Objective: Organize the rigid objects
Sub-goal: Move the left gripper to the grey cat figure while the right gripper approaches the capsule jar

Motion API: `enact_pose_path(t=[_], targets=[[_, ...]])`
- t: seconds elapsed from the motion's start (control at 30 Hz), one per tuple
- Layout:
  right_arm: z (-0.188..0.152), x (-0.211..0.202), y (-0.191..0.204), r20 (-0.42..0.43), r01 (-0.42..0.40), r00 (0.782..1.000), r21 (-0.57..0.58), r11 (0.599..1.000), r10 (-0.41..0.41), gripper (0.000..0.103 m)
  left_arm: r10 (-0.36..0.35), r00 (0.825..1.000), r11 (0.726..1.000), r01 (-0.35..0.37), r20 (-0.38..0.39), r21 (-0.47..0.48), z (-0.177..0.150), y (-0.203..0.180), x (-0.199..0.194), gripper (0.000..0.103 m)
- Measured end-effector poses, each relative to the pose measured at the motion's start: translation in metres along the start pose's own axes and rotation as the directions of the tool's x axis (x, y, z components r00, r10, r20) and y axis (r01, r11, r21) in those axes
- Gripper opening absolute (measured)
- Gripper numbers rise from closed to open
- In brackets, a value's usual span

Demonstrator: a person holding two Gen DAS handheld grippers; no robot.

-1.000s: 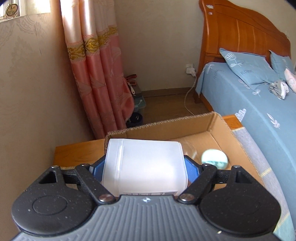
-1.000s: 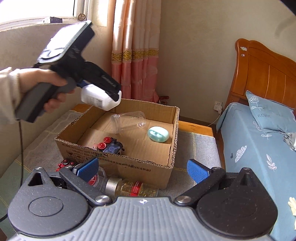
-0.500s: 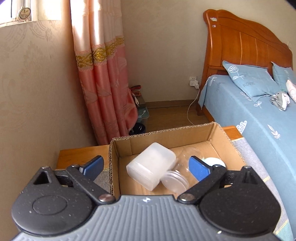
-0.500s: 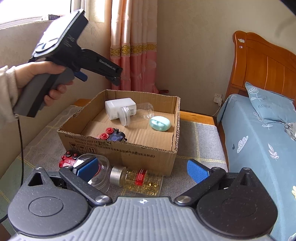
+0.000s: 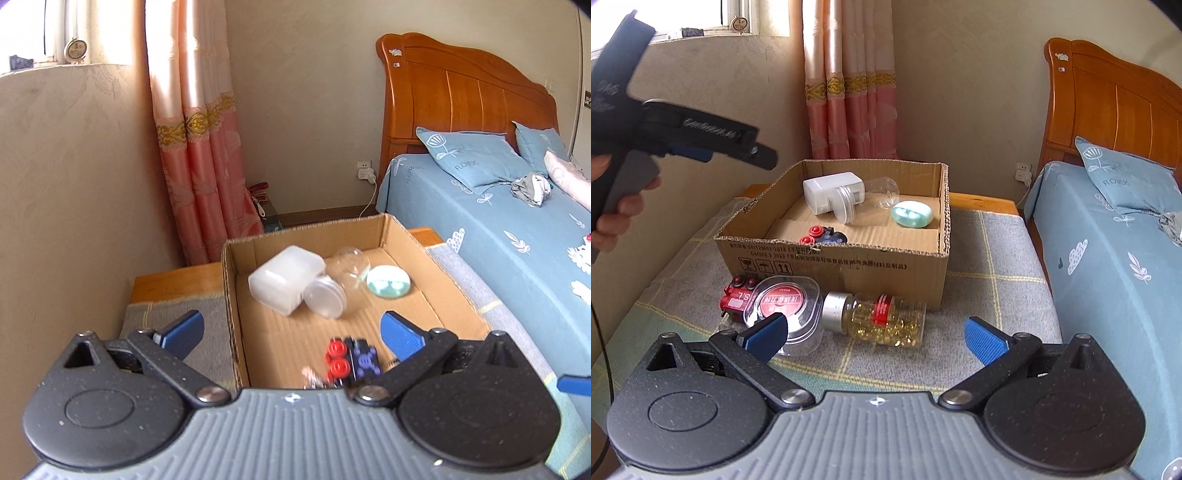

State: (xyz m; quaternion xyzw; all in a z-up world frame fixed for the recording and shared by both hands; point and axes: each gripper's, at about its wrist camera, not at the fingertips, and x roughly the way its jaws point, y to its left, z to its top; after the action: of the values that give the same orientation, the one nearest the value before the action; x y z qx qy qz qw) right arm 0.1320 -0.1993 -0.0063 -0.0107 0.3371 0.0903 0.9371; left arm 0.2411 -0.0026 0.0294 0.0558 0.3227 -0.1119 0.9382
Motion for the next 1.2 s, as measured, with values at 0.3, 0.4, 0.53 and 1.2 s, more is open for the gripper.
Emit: enact_pose_path(t=[0.3,0.4,0.53,1.2], targets=[[-0.033,0.010,-0.003,-0.043,0.048,0.998,-0.008,0.999,-0.048,0.103,-0.003,1.000,1.000,0.003,-0.015,-0.003,-0.066,-0.018,-0.030,0.102],[-0.048,0.019,-0.004,-0.089,0.052,0.995,-0.014,0.999,-0.053,0.103,-0.038,0.998,0.999,0.038,-0.059,-0.007,-0.090,-0.027,-0.030,0.102],[-0.062,0.026,-0.005,-0.132,0.049,0.990,-0.014,0.999,-0.051,0.103,-0.058,0.992,0.998,0.057,-0.115,-0.005,-0.116,-0.039,-0.023,0.102],[-0.084,0.039,0.001,-0.111,0.027,0.993,-0.060,0.998,-0.034,0.103,-0.040,0.980,0.997,0.027,-0.197,-0.067,-0.180,0.004,-0.028,0.102]])
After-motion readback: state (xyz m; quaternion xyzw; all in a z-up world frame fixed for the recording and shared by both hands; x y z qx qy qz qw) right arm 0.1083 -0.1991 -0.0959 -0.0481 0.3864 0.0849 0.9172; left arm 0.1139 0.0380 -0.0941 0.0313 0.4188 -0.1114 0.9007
